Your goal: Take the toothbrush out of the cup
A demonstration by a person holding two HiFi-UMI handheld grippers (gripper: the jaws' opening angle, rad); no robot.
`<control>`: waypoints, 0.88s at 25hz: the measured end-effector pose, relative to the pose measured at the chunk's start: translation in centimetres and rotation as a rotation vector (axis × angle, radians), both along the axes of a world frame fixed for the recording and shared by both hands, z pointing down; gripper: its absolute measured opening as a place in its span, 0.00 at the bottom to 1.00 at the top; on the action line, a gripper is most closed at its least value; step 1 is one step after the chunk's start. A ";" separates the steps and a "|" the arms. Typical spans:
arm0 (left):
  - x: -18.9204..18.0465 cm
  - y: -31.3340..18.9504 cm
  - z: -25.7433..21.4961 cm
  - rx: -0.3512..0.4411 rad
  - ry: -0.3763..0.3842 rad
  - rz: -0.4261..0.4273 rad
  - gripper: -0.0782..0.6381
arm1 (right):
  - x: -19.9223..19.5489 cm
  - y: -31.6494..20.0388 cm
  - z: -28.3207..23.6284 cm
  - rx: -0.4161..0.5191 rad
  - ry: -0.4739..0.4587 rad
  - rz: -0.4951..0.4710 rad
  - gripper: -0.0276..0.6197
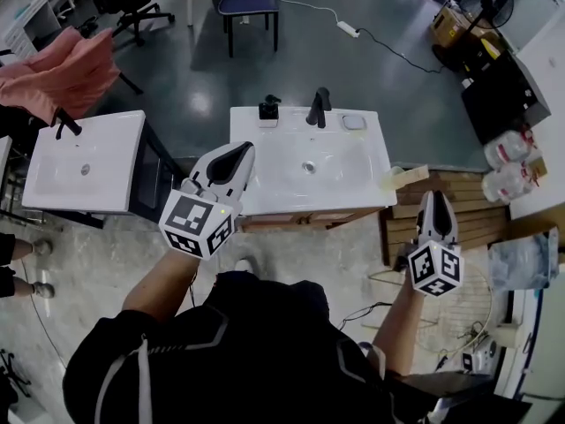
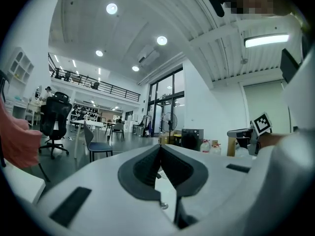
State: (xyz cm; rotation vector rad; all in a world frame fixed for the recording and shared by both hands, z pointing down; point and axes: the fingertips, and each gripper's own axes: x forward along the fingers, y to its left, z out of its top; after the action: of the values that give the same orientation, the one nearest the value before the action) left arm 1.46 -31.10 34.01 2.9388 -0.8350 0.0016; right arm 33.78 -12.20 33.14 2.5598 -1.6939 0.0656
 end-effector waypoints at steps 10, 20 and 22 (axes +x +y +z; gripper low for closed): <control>3.0 -0.4 2.7 -0.037 -0.050 -0.055 0.12 | 6.1 -1.1 6.6 -0.026 -0.087 0.065 0.24; 7.9 0.5 3.1 -0.047 -0.081 -0.130 0.12 | 13.4 -1.6 13.1 -0.085 -0.134 0.053 0.32; 8.8 0.7 3.7 -0.054 -0.092 -0.138 0.12 | 14.4 -2.0 14.9 -0.106 -0.164 0.046 0.34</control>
State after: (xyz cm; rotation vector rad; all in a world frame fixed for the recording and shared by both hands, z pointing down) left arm 10.25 -30.36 37.67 2.8438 -1.0315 0.1495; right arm 48.19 -14.18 48.07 2.5775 -1.6334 0.3675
